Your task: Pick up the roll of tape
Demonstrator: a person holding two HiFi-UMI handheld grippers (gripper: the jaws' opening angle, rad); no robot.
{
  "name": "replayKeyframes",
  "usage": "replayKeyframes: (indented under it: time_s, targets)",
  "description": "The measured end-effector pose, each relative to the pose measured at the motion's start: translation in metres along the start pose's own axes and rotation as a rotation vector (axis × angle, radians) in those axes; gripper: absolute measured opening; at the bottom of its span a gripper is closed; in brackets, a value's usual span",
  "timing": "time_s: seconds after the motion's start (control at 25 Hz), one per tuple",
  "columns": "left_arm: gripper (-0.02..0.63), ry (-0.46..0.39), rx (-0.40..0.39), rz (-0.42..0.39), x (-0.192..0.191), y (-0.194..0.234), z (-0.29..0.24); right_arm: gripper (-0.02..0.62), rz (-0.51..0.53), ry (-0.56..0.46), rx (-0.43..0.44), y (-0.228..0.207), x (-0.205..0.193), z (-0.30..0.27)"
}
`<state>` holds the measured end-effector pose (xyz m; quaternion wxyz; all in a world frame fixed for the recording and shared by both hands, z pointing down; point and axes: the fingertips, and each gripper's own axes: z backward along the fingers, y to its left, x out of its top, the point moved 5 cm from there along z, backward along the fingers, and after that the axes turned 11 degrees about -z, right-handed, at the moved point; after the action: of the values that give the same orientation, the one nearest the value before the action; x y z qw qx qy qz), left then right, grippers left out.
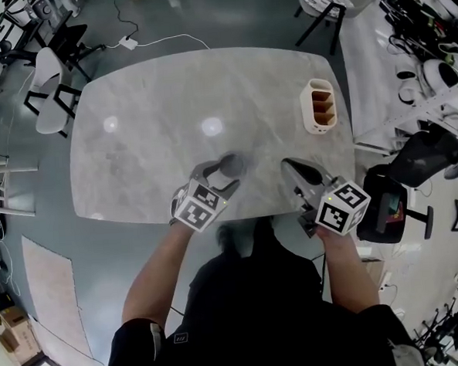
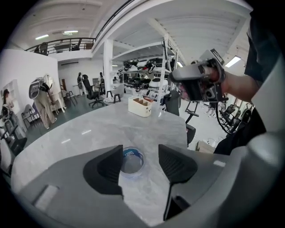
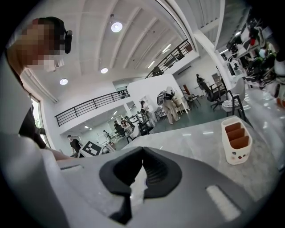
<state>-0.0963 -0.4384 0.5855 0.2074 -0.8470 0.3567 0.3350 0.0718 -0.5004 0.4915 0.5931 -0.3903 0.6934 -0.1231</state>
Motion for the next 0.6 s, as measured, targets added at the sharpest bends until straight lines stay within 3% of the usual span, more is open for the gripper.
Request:
replayKeyframes:
  time_s: [0.6]
  targets:
    - [0.247, 0.24, -0.22, -0.252, -0.029, -0.027, -0.077, 0.003, -0.052, 0.028, -0.053, -0.035, -0.024, 0.019]
